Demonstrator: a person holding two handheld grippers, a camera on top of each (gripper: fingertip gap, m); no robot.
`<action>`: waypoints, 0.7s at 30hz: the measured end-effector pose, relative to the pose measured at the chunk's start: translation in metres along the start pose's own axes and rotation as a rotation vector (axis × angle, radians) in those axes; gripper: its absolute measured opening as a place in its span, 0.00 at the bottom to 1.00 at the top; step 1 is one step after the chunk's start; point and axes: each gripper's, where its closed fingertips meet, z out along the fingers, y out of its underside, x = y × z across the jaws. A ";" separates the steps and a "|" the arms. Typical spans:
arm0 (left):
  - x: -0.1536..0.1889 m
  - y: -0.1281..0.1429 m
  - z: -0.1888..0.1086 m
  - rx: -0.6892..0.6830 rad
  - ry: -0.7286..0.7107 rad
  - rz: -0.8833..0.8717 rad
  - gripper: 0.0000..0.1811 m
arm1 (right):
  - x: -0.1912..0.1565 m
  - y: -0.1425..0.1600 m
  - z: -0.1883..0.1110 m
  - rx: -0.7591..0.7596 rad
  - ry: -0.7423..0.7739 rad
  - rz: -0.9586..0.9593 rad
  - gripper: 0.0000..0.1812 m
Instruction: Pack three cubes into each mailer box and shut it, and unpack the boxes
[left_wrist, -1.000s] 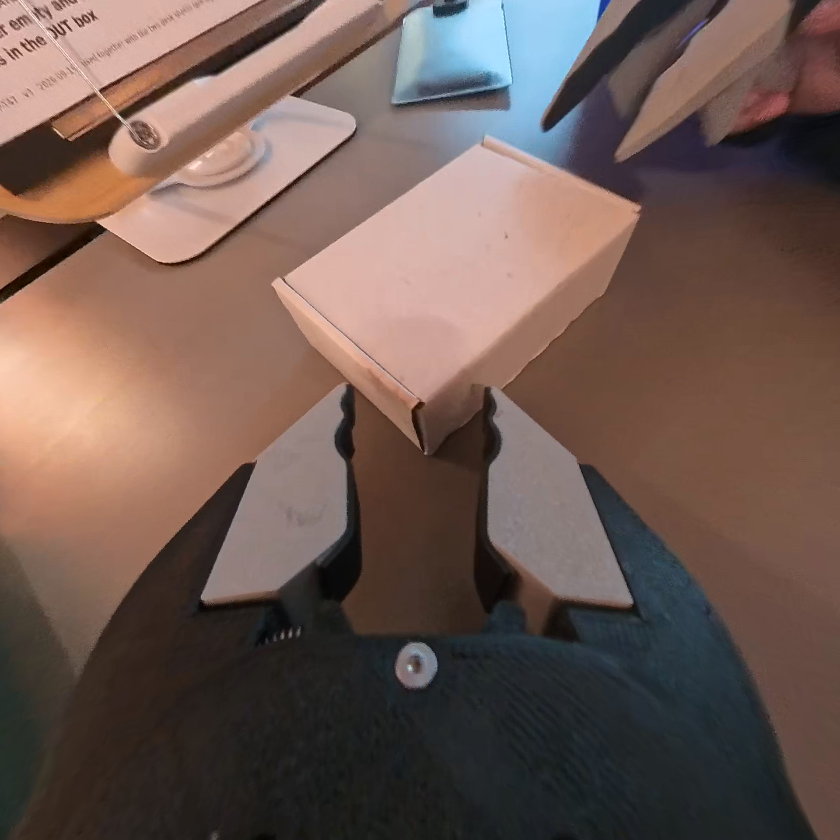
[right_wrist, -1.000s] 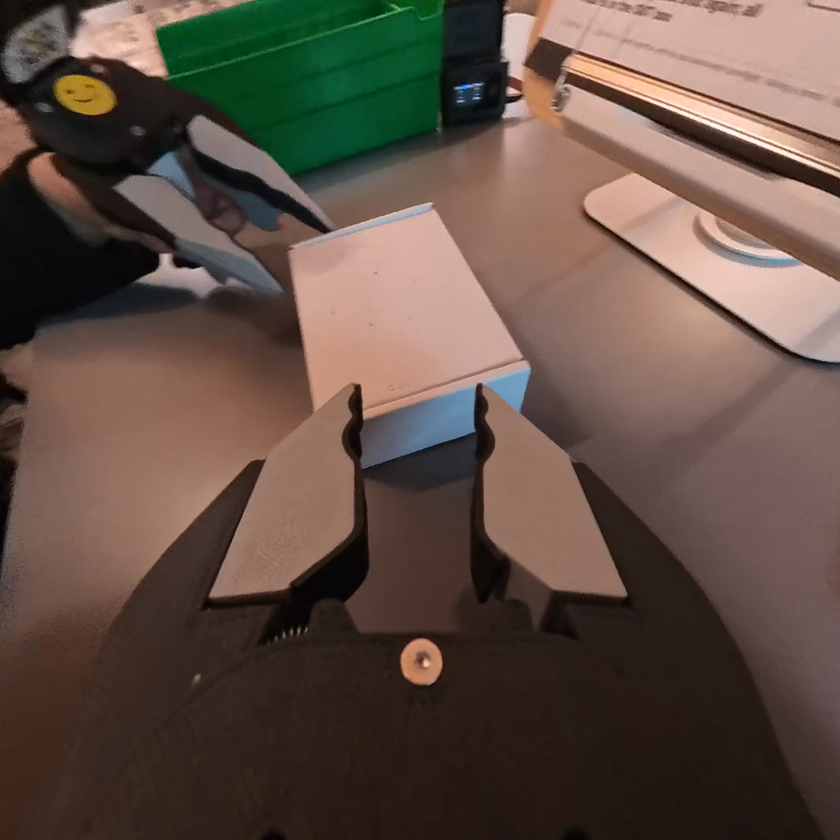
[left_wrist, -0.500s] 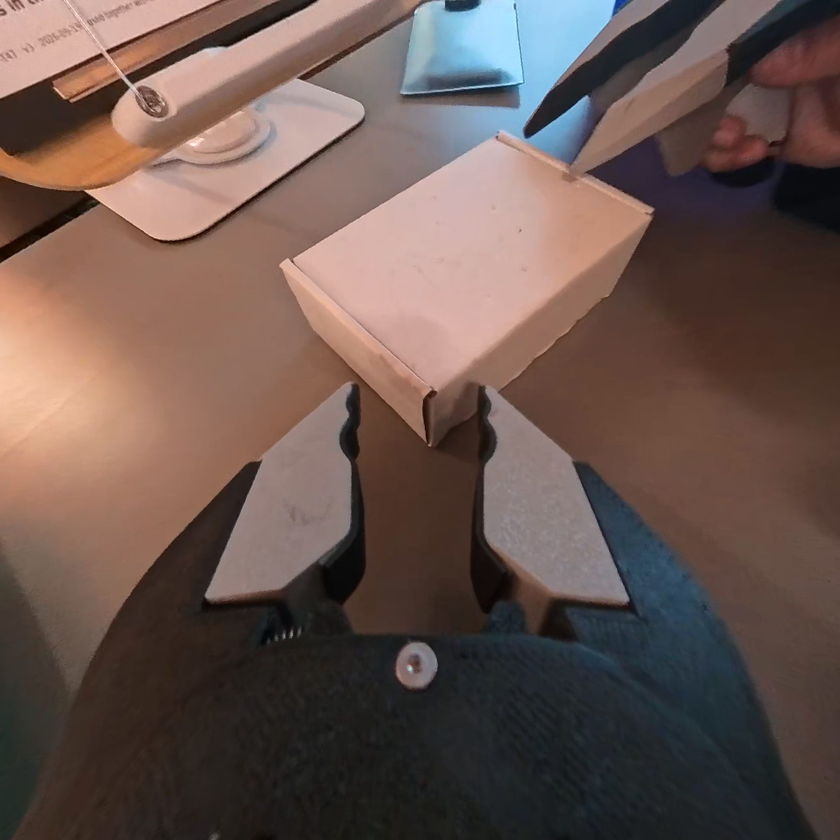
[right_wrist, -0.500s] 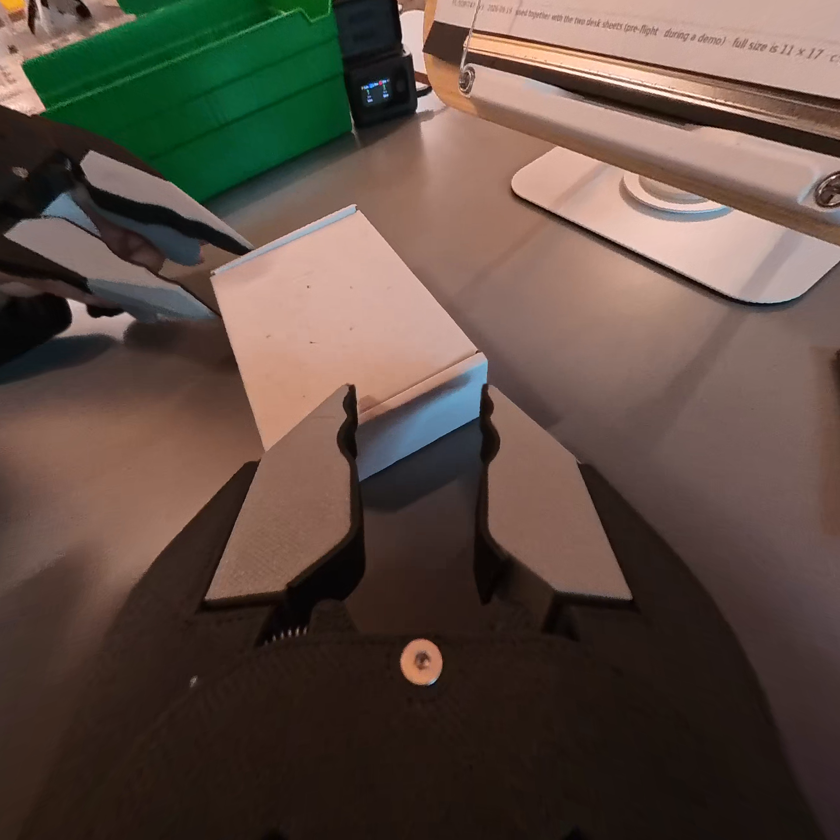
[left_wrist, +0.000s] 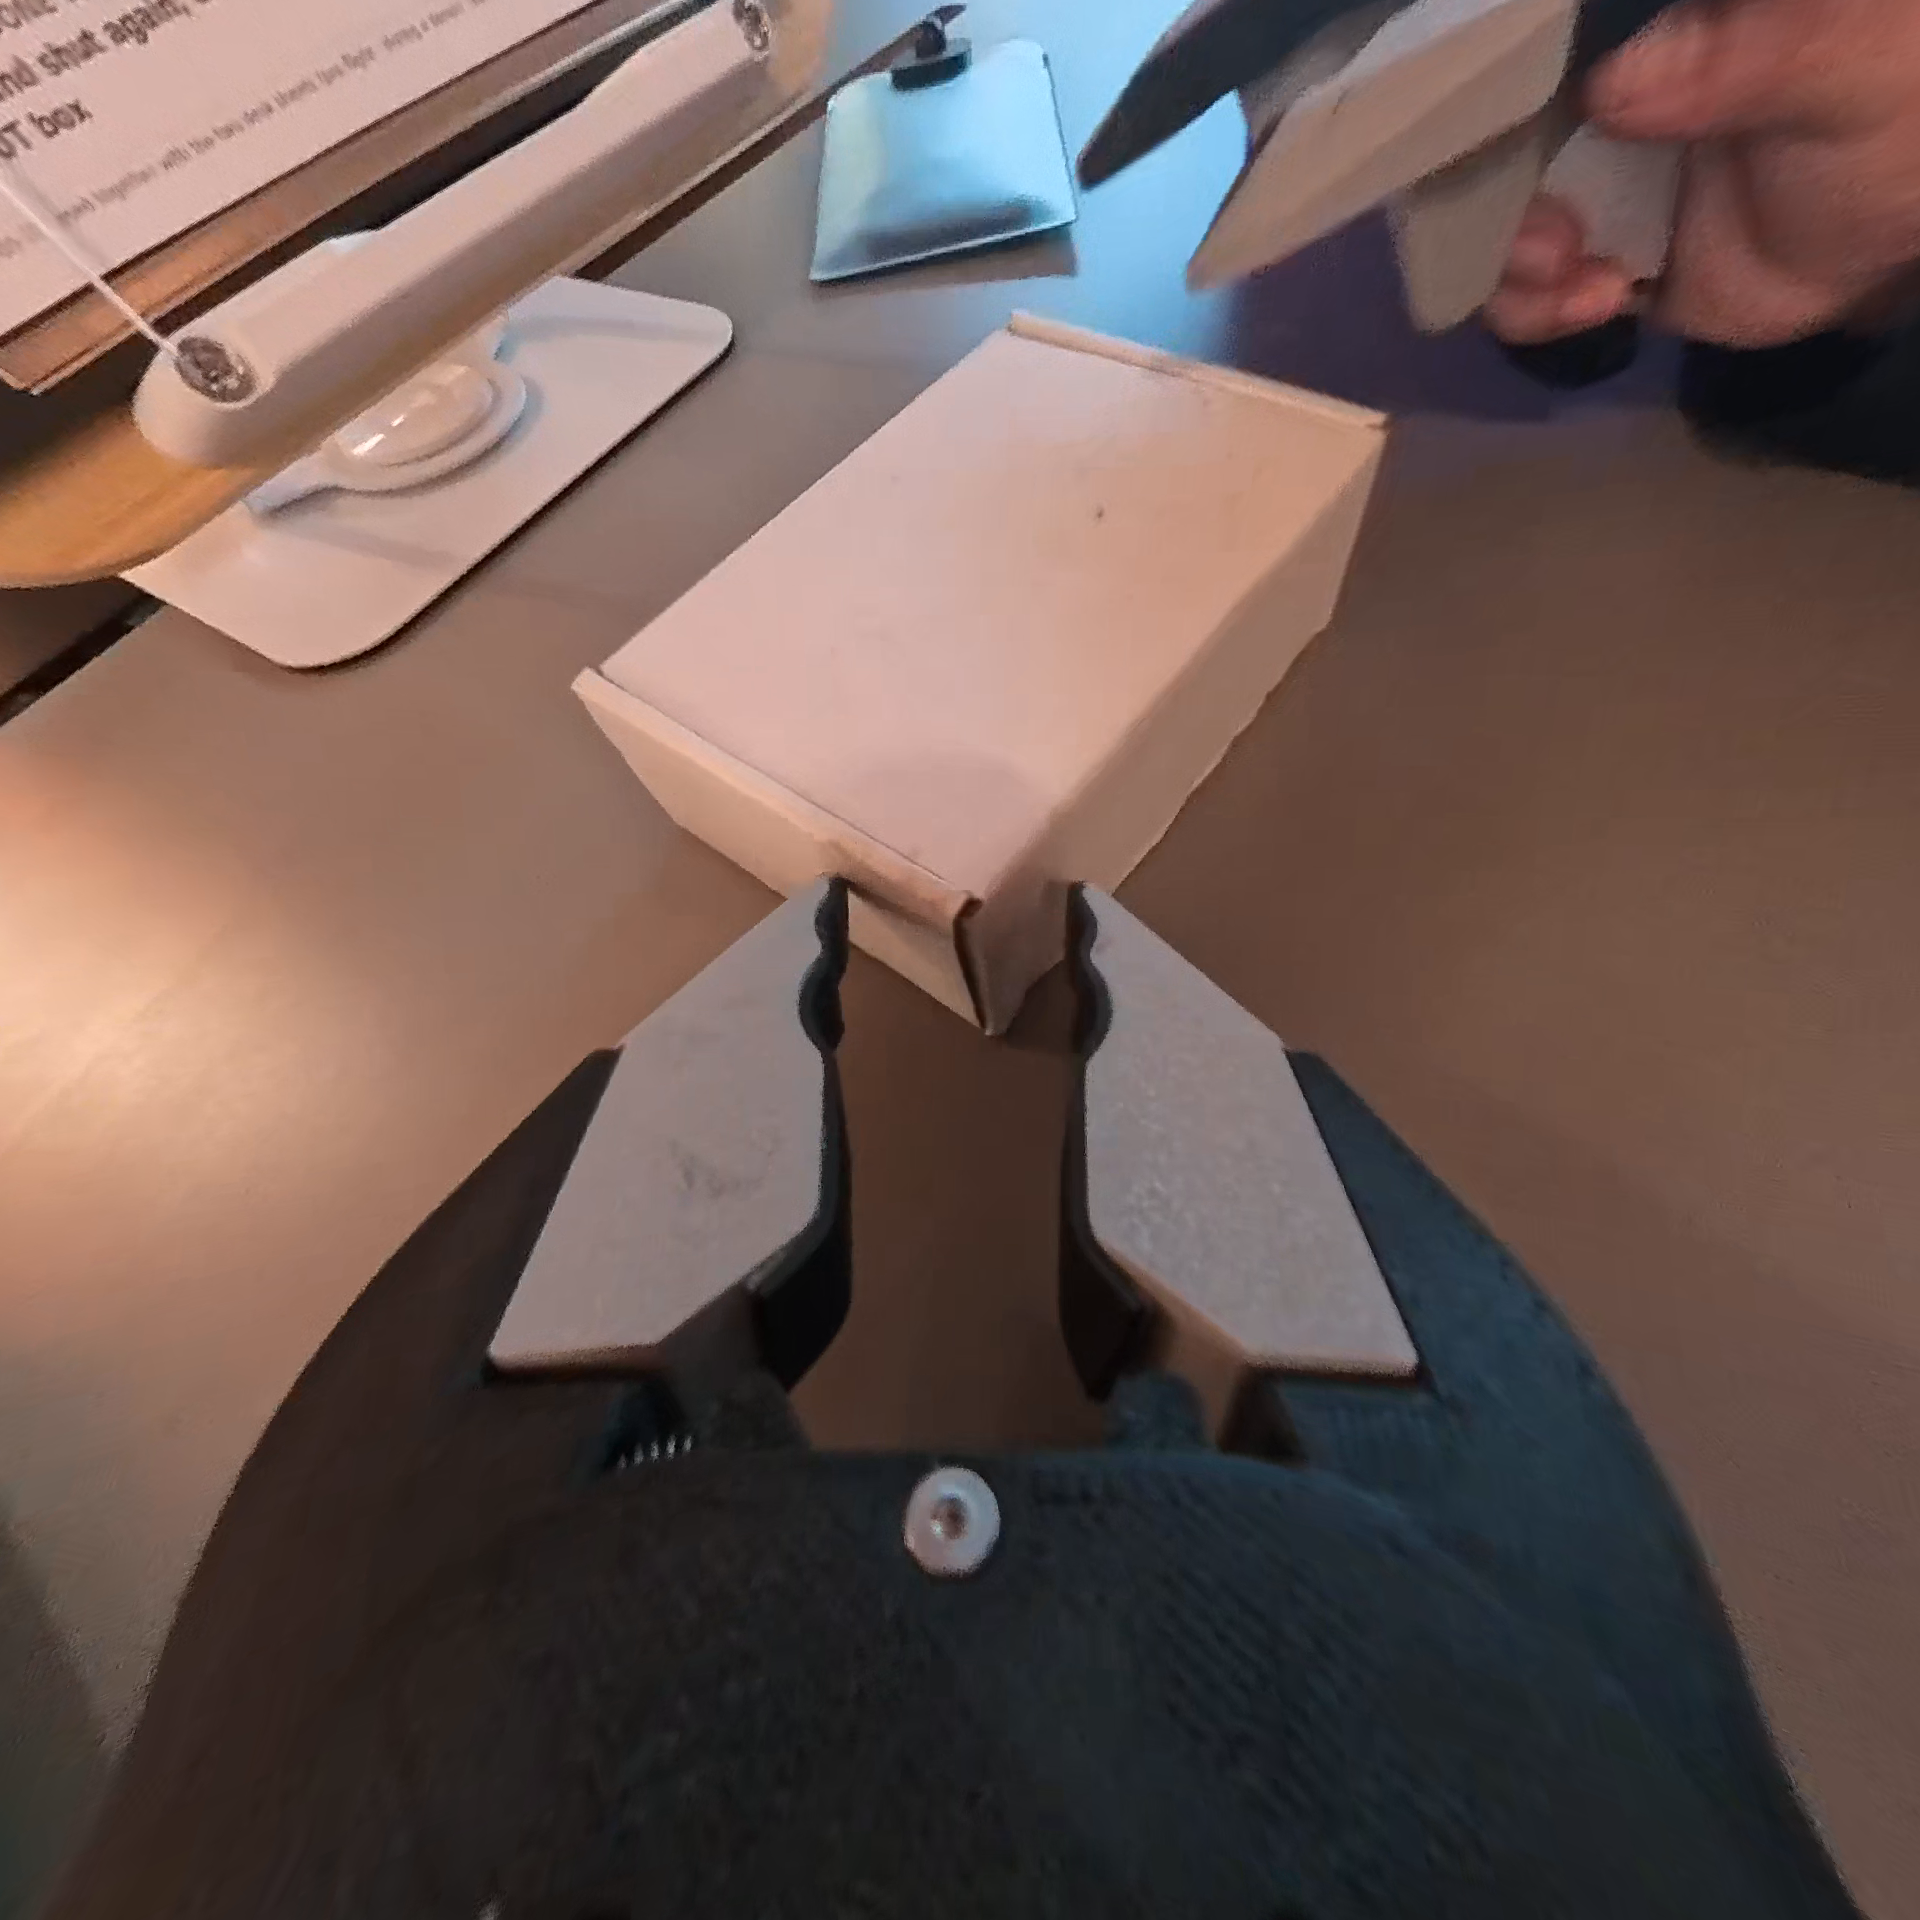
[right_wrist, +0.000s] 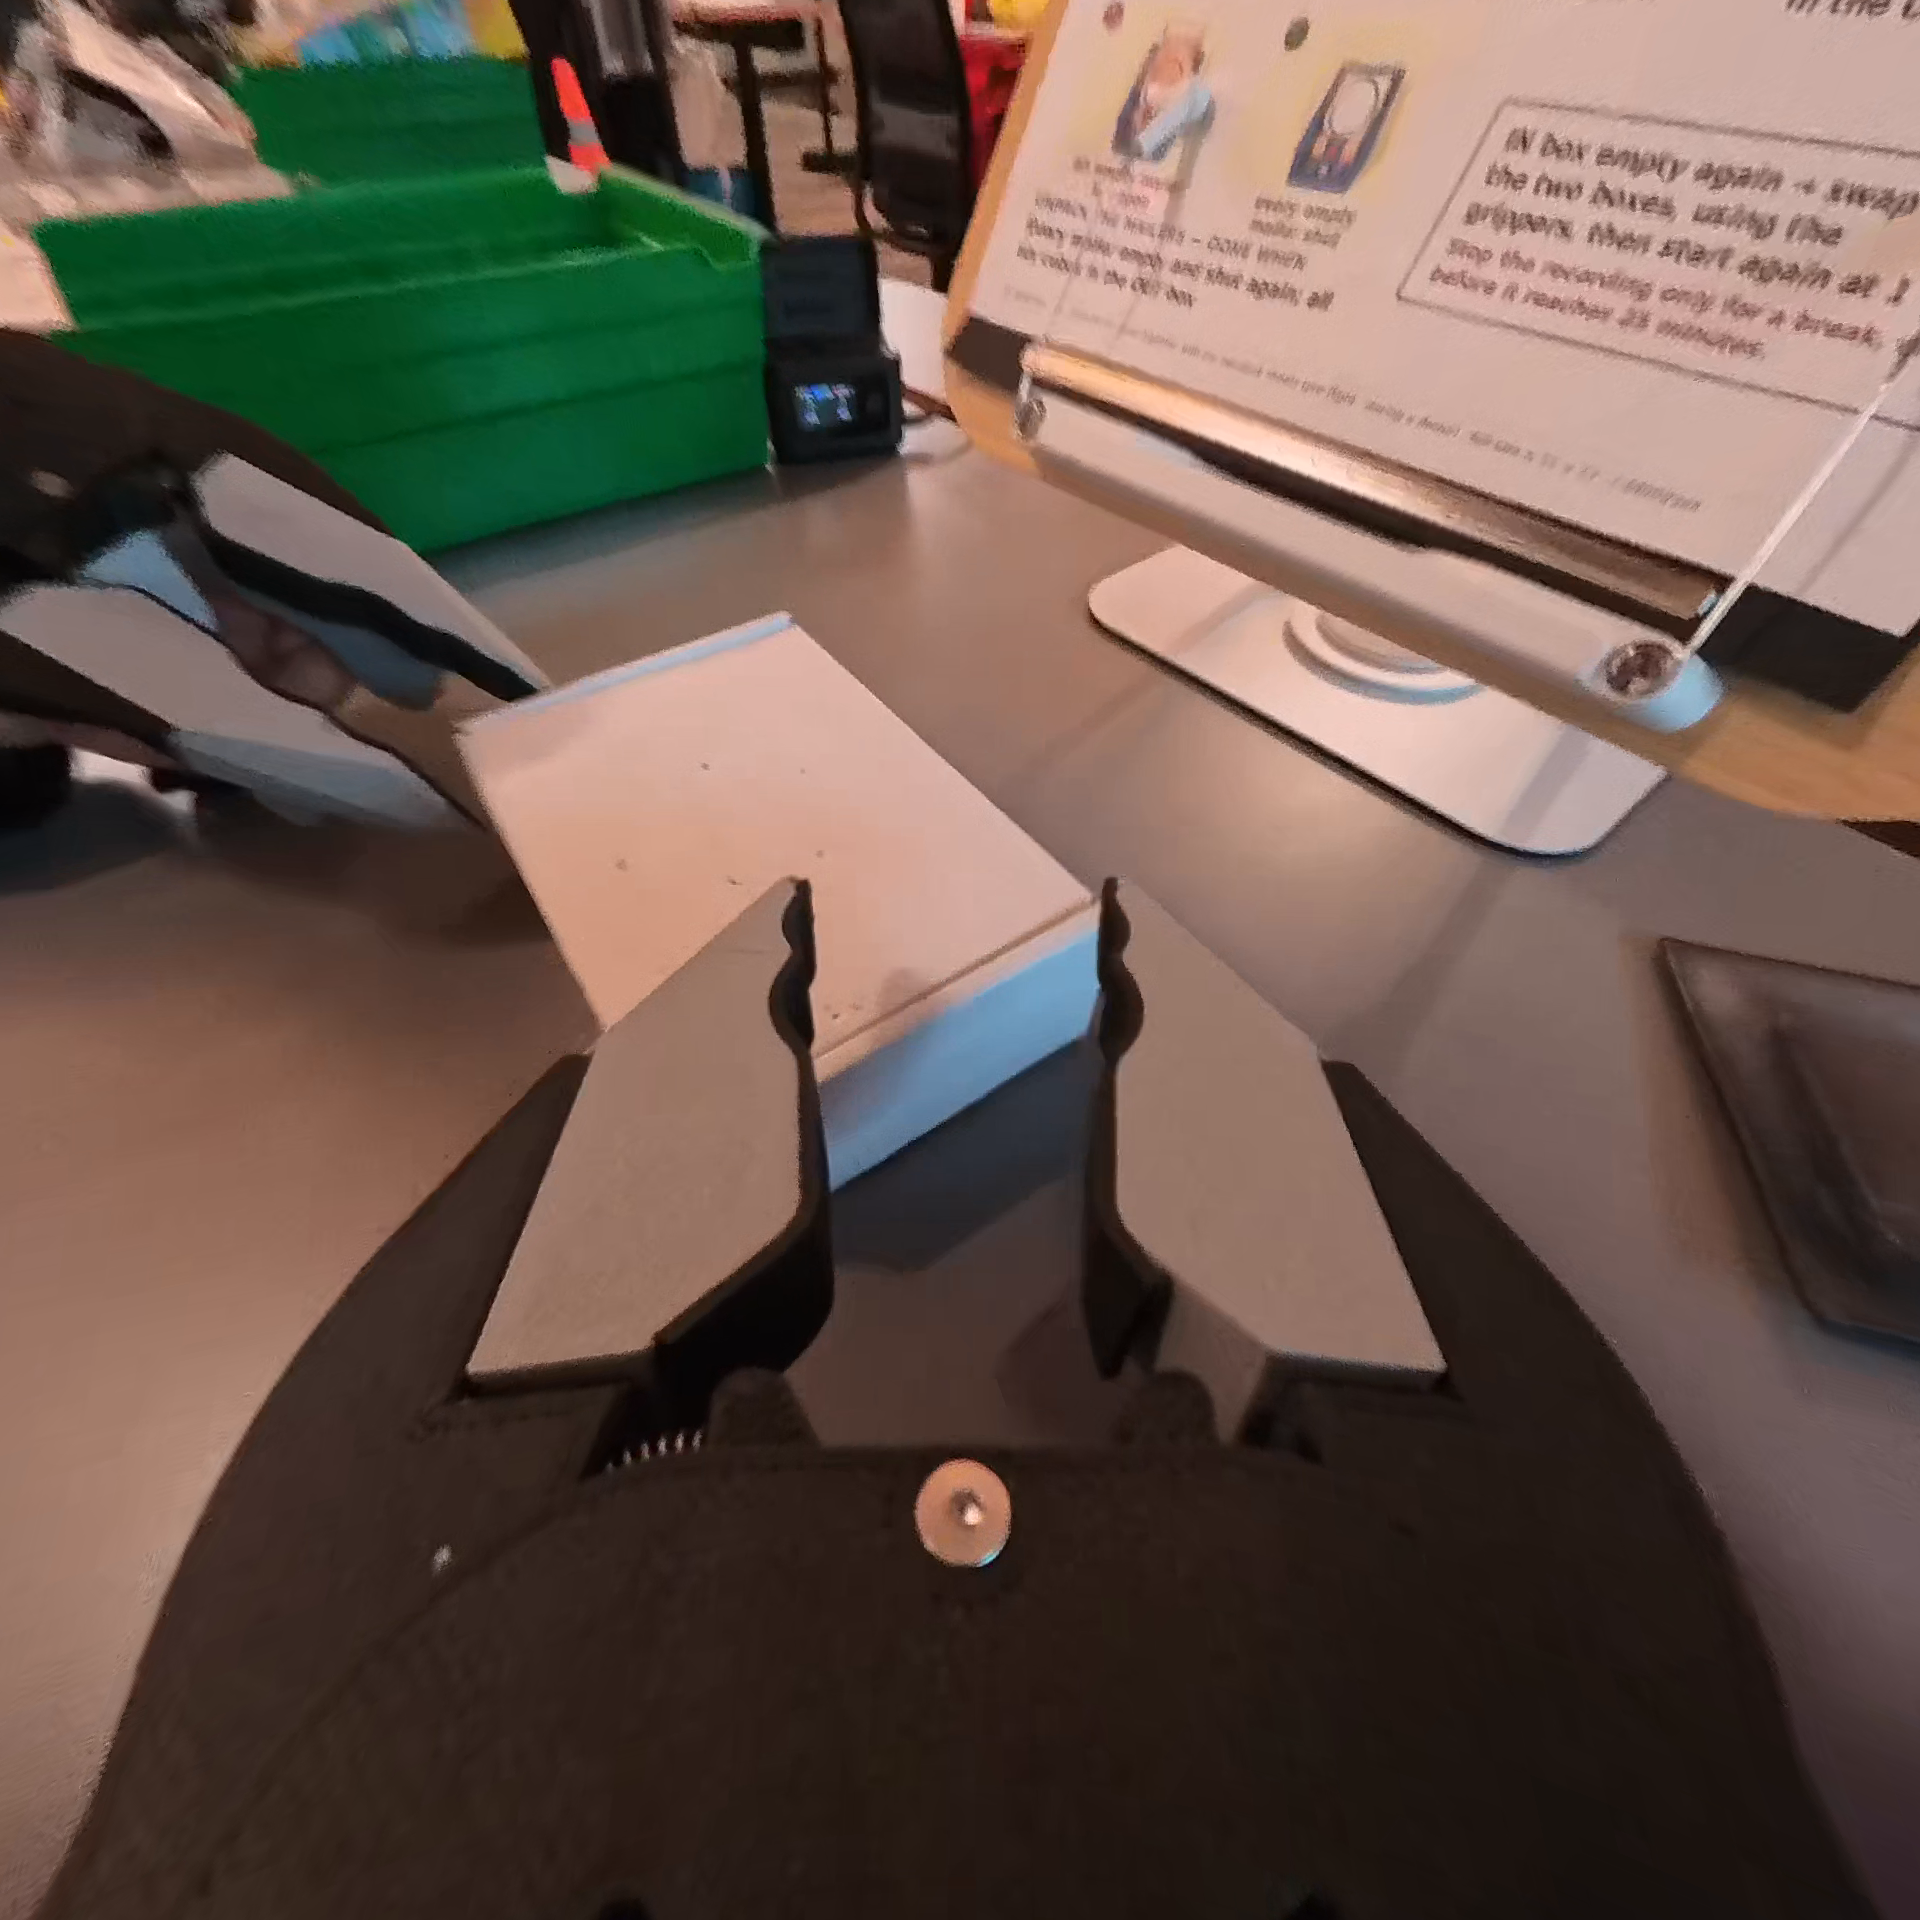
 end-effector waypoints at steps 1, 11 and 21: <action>0.003 -0.003 0.000 0.016 0.005 -0.010 0.23 | 0.003 0.006 0.002 -0.028 0.026 -0.009 0.30; -0.023 -0.014 -0.011 0.122 -0.103 -0.096 0.21 | 0.027 0.018 0.001 -0.052 0.124 0.038 0.29; -0.095 -0.003 -0.036 0.138 -0.476 -0.179 0.24 | 0.068 0.022 -0.003 -0.101 0.398 0.037 0.40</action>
